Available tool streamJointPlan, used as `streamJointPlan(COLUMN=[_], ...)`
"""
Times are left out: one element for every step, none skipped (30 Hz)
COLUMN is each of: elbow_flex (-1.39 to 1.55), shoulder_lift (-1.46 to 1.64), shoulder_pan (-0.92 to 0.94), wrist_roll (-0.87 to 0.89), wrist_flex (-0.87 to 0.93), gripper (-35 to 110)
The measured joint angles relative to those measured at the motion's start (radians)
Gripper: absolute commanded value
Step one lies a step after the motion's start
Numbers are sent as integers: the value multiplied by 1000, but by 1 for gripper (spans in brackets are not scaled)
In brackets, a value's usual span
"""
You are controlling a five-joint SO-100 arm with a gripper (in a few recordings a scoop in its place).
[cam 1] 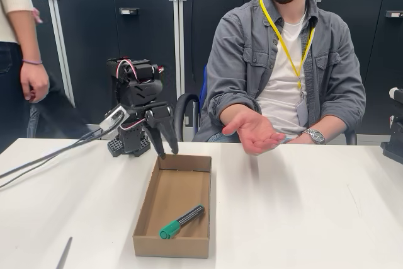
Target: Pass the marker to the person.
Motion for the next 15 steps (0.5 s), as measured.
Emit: streamJointPlan(elbow_flex=[-20, -43, -67, -86, -104, -115, -135, -176, -216, -258, -301, -348, -394, -440, -476], shoulder_lift=[-28, -58, -87, -112, -132, -140, -161, -195, -230, -267, -304, -337, -368, -390, -402], shoulder_pan=[17, 32, 48, 61, 66, 67, 67, 67, 67, 67, 67, 67, 67, 67, 67], wrist_roll=[-14, -34, -58, -84, -112, -129, -150, -176, -192, -198, -201, -199, -195, -184, -170], wrist_flex=[-17, -38, -63, -97, -129, -144, -167, -192, -201, -204, -204, -199, -187, -167, -144], gripper=[41, 41, 41, 41, 41, 41, 41, 41, 41, 41, 41, 41, 41, 41, 41])
